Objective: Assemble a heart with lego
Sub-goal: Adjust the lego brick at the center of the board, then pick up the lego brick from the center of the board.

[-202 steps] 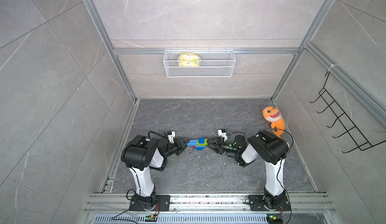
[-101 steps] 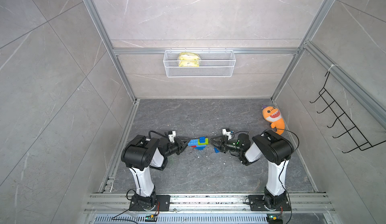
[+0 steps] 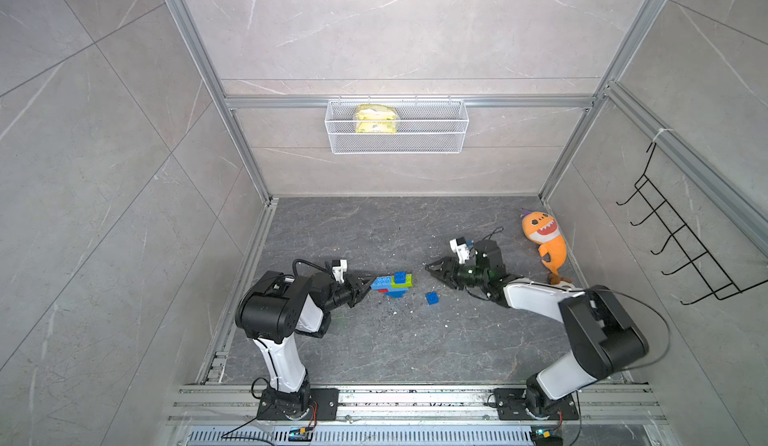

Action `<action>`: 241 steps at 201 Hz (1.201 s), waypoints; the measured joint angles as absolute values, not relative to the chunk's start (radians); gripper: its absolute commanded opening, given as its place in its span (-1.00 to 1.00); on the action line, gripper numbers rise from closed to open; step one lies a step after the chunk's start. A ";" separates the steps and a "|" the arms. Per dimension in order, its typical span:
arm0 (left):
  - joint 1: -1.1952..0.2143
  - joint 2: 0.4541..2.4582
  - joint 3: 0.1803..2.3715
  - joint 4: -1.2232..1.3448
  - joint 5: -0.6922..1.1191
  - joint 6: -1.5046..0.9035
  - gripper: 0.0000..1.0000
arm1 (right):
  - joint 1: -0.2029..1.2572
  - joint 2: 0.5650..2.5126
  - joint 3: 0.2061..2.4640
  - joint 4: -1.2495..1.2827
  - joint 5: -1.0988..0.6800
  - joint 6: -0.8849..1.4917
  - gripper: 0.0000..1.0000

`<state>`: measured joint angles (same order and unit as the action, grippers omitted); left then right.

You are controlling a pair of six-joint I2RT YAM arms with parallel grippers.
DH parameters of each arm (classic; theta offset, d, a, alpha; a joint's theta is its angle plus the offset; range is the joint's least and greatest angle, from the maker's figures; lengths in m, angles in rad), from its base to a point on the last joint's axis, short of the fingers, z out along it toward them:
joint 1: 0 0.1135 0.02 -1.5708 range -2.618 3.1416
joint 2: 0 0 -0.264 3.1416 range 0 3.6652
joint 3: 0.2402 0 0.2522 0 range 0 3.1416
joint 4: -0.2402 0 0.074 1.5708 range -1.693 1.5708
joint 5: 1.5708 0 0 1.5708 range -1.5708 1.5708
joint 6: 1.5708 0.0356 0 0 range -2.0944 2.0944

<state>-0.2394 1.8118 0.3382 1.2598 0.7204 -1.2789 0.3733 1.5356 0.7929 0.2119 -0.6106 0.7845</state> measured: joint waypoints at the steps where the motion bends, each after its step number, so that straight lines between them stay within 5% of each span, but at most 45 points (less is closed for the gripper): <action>1: -0.239 1.808 0.340 1.250 0.720 -1.276 -0.84 | 0.373 1.532 0.799 0.200 -0.605 0.776 -0.04; 79: -0.239 1.463 0.472 0.581 0.725 -0.929 -0.84 | 0.440 1.540 0.953 -0.441 -0.352 0.292 -0.03; 166: -0.239 1.530 0.420 0.627 0.736 -0.927 -0.79 | 0.610 1.647 0.983 -0.504 -0.202 0.205 0.07; 241: -0.239 1.531 0.413 0.652 0.736 -0.950 -0.20 | 0.611 1.663 1.021 -0.505 -0.168 0.205 0.07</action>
